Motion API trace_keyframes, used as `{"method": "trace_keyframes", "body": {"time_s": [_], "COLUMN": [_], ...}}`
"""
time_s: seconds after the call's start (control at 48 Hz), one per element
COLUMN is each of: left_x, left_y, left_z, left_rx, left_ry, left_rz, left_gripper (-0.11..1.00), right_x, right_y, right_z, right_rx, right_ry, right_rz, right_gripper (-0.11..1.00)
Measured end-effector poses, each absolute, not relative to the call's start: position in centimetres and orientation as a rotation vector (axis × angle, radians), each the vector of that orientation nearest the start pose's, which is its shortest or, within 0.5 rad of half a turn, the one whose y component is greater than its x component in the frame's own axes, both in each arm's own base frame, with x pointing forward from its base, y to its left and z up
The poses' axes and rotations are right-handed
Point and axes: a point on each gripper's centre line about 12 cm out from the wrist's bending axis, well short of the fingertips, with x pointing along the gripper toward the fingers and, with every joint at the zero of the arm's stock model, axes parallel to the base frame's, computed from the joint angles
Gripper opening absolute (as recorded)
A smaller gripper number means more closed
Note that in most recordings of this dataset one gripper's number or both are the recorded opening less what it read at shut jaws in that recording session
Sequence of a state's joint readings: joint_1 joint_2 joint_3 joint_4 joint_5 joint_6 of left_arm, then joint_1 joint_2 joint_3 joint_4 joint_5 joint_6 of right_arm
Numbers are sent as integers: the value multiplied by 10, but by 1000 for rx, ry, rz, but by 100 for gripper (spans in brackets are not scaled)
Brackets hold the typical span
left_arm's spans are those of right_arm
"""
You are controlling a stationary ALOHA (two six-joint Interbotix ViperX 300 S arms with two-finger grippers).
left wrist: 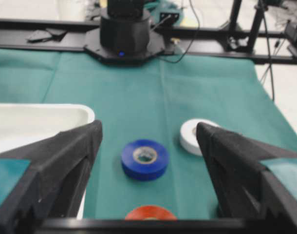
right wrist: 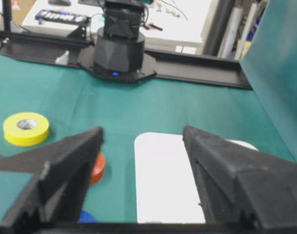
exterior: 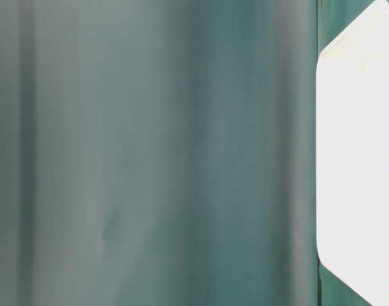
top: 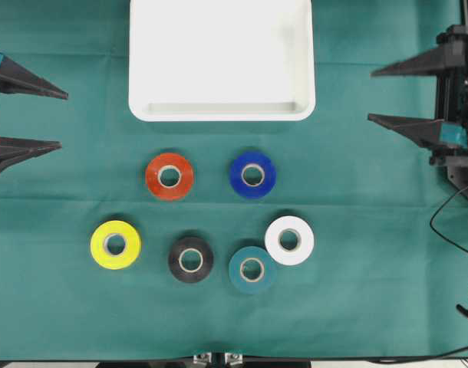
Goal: Put the tape alternately from left to right into the white case.
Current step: 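Raise both grippers from rest and open them over the table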
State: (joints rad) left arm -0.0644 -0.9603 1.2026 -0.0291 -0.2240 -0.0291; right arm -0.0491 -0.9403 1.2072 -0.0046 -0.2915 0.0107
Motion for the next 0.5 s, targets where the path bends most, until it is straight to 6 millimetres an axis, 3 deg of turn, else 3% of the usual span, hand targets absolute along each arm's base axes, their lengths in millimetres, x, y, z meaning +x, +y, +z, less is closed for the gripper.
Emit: {"method": "trace_keyframes", "body": {"time_s": [0.292, 0.5], "left_x": [200, 212], "left_y": [-12, -13], "left_z": [260, 250], "left_rx": [-54, -54], "left_ry": [121, 213], "left_rz": [-57, -54], "left_gripper": [40, 40], "right_x": [211, 224], "right_y": [-10, -11], "right_z": [263, 260], "right_rx": [32, 71], "right_ry": [47, 124], "right_rz": [-49, -53], "right_gripper": [81, 81]}}
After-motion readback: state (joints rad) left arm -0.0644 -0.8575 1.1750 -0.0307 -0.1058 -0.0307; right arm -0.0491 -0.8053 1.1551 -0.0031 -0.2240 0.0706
